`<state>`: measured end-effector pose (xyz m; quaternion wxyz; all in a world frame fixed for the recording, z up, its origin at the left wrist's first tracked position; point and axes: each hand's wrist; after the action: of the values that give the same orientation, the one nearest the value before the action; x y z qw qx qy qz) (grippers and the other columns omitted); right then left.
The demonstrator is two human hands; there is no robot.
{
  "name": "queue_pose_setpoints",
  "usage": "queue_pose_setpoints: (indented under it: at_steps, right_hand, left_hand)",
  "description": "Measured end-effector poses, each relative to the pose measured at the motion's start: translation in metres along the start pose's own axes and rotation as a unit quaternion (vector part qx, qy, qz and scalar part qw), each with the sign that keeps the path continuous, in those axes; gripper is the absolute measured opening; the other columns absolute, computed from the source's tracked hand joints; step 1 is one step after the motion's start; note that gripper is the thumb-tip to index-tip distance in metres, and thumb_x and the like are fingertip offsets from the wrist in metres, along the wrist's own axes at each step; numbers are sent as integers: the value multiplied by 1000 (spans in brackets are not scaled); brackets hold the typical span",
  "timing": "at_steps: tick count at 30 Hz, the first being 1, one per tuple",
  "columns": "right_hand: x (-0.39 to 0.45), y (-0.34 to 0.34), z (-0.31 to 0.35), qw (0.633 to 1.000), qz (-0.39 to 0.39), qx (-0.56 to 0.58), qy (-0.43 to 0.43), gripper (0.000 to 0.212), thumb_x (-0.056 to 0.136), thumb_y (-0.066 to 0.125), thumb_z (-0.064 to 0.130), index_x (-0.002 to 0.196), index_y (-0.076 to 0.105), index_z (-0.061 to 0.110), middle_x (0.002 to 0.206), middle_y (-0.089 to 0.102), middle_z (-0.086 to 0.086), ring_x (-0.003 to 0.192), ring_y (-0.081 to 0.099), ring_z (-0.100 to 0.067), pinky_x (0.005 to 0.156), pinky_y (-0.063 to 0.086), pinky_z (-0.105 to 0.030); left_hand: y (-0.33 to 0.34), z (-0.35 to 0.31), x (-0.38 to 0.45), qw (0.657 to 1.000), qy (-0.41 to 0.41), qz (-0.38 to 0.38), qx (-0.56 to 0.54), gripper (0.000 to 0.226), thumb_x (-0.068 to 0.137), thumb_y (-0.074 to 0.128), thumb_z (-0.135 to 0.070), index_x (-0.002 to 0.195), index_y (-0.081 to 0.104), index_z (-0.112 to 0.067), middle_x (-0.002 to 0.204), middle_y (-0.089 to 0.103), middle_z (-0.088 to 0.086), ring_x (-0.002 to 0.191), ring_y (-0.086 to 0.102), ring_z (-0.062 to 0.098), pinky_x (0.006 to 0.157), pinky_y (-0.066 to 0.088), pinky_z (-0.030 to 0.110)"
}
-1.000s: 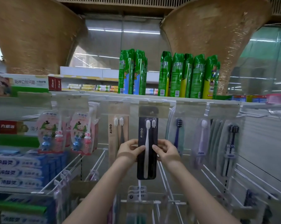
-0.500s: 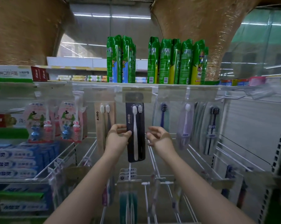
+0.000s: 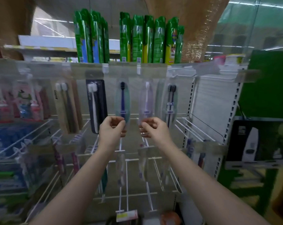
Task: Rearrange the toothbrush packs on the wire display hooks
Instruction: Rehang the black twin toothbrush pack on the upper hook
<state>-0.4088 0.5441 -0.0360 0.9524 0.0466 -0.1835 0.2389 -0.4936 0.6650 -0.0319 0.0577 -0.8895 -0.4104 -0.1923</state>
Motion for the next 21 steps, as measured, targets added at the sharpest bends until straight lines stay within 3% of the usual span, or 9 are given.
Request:
queue_pose_setpoints:
  at_steps: [5, 9, 13, 17, 21]
  right_hand:
    - [-32, -52, -13, 1000, 14, 8, 23, 6, 89, 60, 3, 94, 63, 3, 78, 67, -6, 63, 65, -7, 62, 57, -23]
    - [-59, -89, -34, 997, 42, -1, 67, 9, 88, 62, 6, 97, 64, 5, 83, 67, -5, 74, 66, -13, 72, 58, -34]
    - [-83, -122, -60, 994, 30, 7, 109, 16, 89, 59, 1, 103, 63, -6, 80, 64, -4, 73, 64, -14, 63, 57, -24]
    - [-102, -151, -92, 989, -5, 1, 149, 20, 89, 59, -1, 107, 61, -10, 84, 64, -9, 71, 62, -10, 59, 56, -18]
    - [-127, -169, -138, 980, -33, -11, 195, 18, 89, 59, 0, 105, 63, -7, 90, 64, -12, 74, 62, -13, 60, 55, -18]
  left_hand:
    - [48, 14, -44, 998, -44, 35, -23, 15, 89, 59, -2, 81, 57, -14, 76, 59, 9, 60, 59, 18, 50, 53, 20]
    - [86, 37, -82, 993, -79, 80, -18, 9, 90, 58, -3, 86, 58, -11, 78, 62, 8, 65, 62, 16, 54, 54, 22]
    - [122, 69, -111, 988, -111, 105, 0, 14, 90, 59, -4, 80, 57, -15, 75, 62, 7, 63, 62, 15, 52, 53, 22]
    - [147, 101, -136, 979, -151, 136, 10, 17, 89, 59, -3, 79, 57, -15, 76, 62, 7, 64, 62, 16, 64, 56, 36]
    - [162, 146, -162, 966, -201, 159, 37, 16, 89, 59, -3, 80, 58, -16, 76, 62, 7, 66, 61, 16, 59, 54, 30]
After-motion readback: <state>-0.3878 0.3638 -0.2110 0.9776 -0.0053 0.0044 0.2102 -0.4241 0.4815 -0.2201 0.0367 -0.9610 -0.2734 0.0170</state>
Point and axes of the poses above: each hand's wrist, its own x-axis towards the middle knuckle, its own y-axis out of the palm, z = x × y
